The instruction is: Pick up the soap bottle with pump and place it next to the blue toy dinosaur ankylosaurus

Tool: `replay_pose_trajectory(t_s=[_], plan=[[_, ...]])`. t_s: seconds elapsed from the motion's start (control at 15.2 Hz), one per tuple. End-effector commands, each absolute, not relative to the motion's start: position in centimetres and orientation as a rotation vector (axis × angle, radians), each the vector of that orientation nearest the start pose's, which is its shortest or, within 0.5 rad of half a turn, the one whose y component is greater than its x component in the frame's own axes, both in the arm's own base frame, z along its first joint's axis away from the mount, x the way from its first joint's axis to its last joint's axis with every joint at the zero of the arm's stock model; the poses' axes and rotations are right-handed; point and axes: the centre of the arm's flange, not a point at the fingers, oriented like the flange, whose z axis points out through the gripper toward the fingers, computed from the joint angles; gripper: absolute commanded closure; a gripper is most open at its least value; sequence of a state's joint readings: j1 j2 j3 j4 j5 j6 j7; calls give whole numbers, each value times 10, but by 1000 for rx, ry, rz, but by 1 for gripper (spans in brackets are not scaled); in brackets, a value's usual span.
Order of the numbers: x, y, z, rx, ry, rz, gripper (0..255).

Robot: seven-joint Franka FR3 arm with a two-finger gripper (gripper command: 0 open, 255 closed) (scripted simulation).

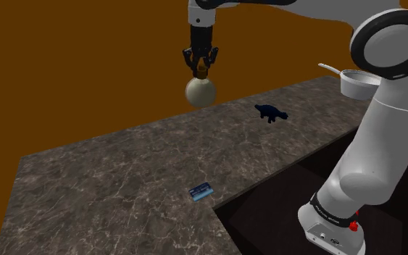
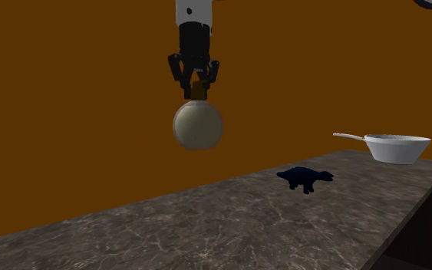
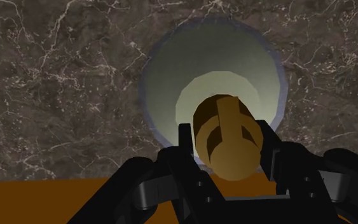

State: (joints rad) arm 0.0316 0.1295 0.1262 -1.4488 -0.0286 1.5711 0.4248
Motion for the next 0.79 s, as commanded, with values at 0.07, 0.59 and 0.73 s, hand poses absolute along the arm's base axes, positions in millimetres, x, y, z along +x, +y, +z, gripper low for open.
replay_pose_trajectory(t_s=[0.07,0.59,0.73], plan=[[583,43,607,-3127,419,3,255],[569,-61,597,-3127,419,3,255],[565,-87,594,-3127,419,3,255]])
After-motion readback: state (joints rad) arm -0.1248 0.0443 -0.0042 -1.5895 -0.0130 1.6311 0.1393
